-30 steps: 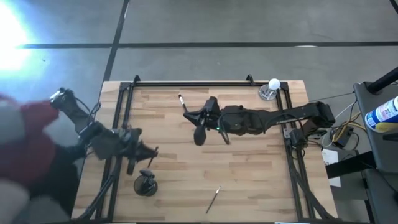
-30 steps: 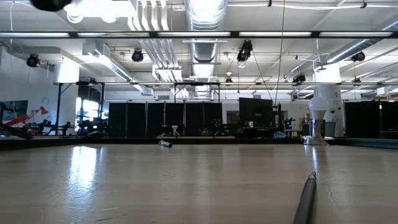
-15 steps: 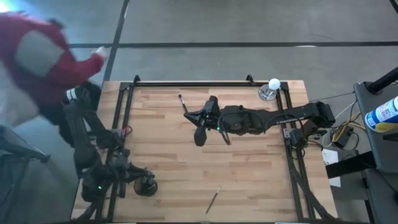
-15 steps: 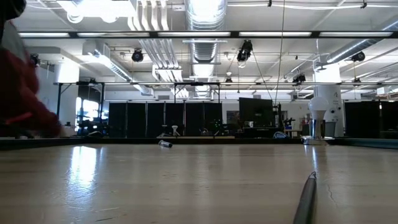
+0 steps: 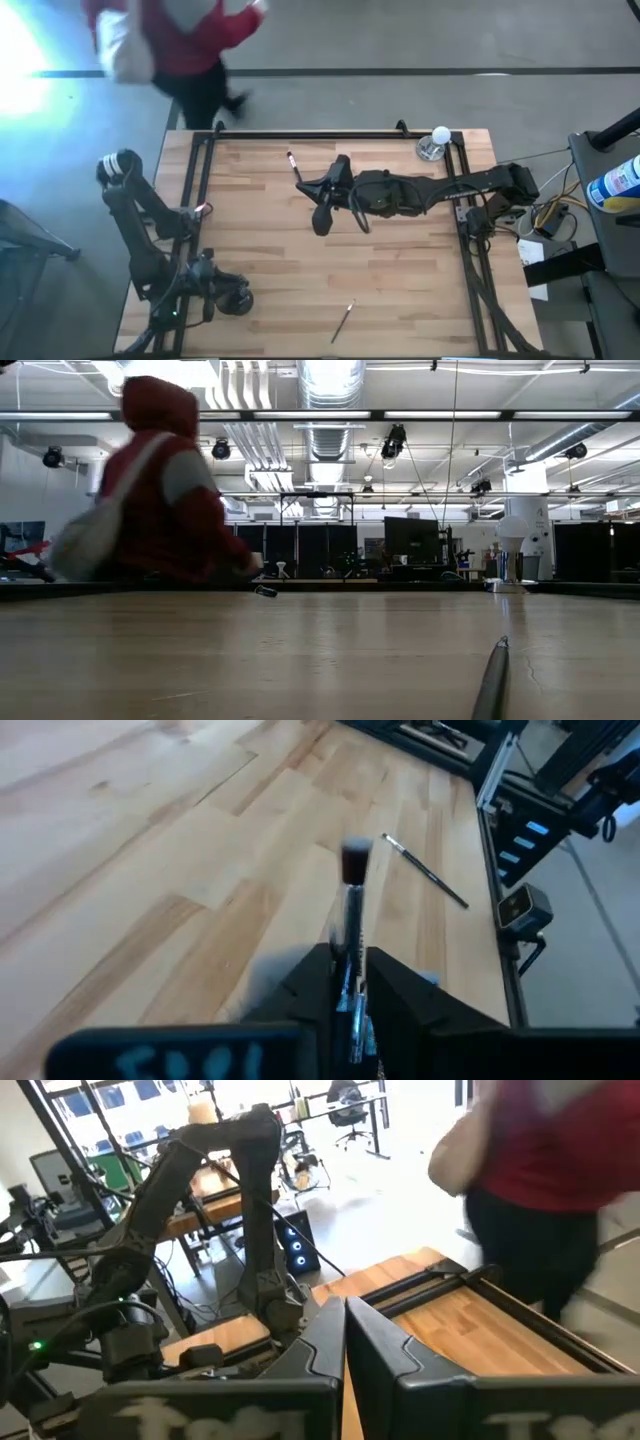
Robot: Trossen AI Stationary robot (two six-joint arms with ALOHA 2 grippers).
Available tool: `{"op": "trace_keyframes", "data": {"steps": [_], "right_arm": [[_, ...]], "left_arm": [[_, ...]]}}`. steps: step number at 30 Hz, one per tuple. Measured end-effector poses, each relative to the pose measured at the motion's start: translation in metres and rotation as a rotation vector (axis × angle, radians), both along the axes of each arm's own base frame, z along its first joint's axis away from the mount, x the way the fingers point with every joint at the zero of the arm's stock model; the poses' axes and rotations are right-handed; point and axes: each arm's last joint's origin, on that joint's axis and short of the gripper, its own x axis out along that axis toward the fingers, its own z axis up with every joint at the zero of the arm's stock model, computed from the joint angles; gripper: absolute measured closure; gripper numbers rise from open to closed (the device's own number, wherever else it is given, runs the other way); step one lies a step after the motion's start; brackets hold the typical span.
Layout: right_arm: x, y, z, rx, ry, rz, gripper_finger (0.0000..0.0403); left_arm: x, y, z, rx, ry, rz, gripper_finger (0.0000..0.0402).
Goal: Pick & Place Makeup Brushes
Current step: Put the foundation brush into the holder, then put the blush brush into the holder
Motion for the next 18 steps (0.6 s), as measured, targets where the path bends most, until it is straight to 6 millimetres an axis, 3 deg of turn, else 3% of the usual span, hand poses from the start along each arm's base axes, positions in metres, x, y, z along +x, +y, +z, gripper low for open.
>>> {"op": "trace_keyframes", "data": {"steps": [10,18], "right_arm": [[-0.001,0.0,-0.005,-0.008,0.054,0.0,0.0394],[-0.02,-0.003,-0.011,-0.023,0.235,-0.004,0.0394]], "left_arm": [[-0.002,0.002,0.042,-0.089,-0.007,-0.075,0.0299],[-0.005,0.045,0.083,-0.215,-0.088,-0.007,0.0311]]}}
